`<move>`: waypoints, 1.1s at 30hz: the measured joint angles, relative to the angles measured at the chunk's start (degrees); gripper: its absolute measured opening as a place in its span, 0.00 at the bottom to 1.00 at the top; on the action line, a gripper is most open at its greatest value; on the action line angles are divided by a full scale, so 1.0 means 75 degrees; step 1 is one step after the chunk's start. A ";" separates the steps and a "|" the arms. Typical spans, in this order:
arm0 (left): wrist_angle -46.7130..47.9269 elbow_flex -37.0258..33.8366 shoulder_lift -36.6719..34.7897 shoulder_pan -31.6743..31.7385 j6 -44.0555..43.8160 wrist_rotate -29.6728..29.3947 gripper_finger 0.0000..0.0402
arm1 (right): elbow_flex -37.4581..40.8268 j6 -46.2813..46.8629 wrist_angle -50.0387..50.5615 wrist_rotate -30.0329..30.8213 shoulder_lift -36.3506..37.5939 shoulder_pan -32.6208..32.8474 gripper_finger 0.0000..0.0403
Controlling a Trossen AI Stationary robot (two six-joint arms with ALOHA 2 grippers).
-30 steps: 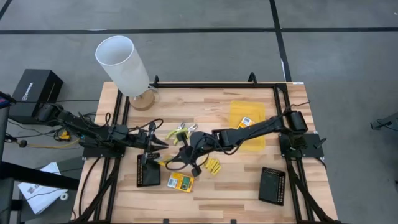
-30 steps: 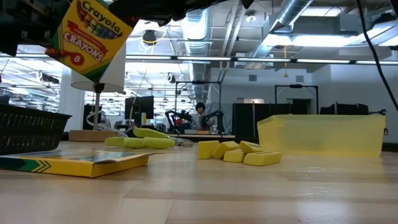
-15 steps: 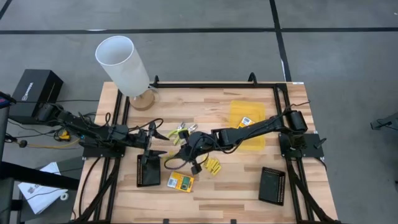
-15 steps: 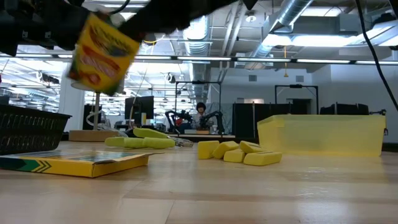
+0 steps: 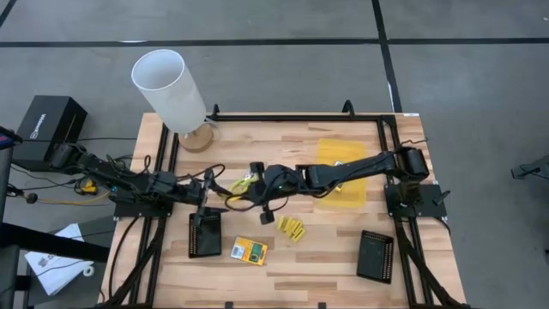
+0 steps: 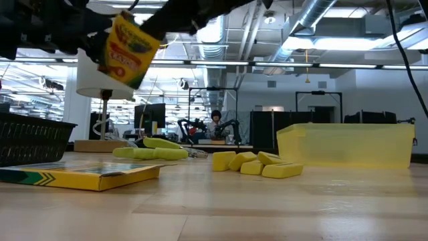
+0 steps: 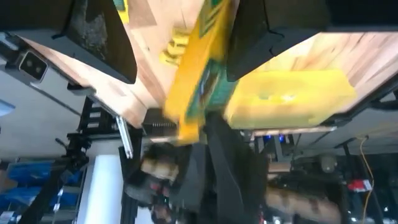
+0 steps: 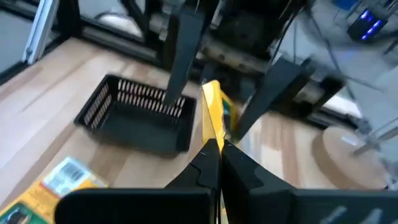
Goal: Pick & Place School Supplies
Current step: Put the top crayon box into the yellow bin
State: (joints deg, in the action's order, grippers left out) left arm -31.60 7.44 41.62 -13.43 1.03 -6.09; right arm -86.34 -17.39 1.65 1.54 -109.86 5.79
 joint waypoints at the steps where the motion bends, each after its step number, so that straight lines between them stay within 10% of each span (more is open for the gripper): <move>1: -0.0004 0.0000 -0.0003 0.0000 0.0001 -0.0010 0.60 | 0.0022 -0.0002 0.0106 -0.0002 0.0108 -0.0003 0.00; 11: -0.0008 0.0003 -0.0002 0.0000 0.0066 -0.0435 0.56 | 0.0011 0.0109 -0.0098 -0.0436 0.0314 -0.0009 0.00; 26: 0.0007 0.0003 0.0000 -0.0009 0.0336 -0.0810 0.06 | 0.0005 0.0133 -0.0198 -0.0568 0.0319 0.0051 0.00; 33: -0.0007 -0.0003 0.0000 -0.0012 0.0250 -0.1038 0.06 | -0.0084 0.0125 -0.0122 -0.0565 0.0323 0.0054 0.09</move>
State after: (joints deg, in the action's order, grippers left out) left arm -31.66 7.42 41.63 -13.52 2.91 -13.88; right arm -86.97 -16.45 0.74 -2.70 -107.44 6.20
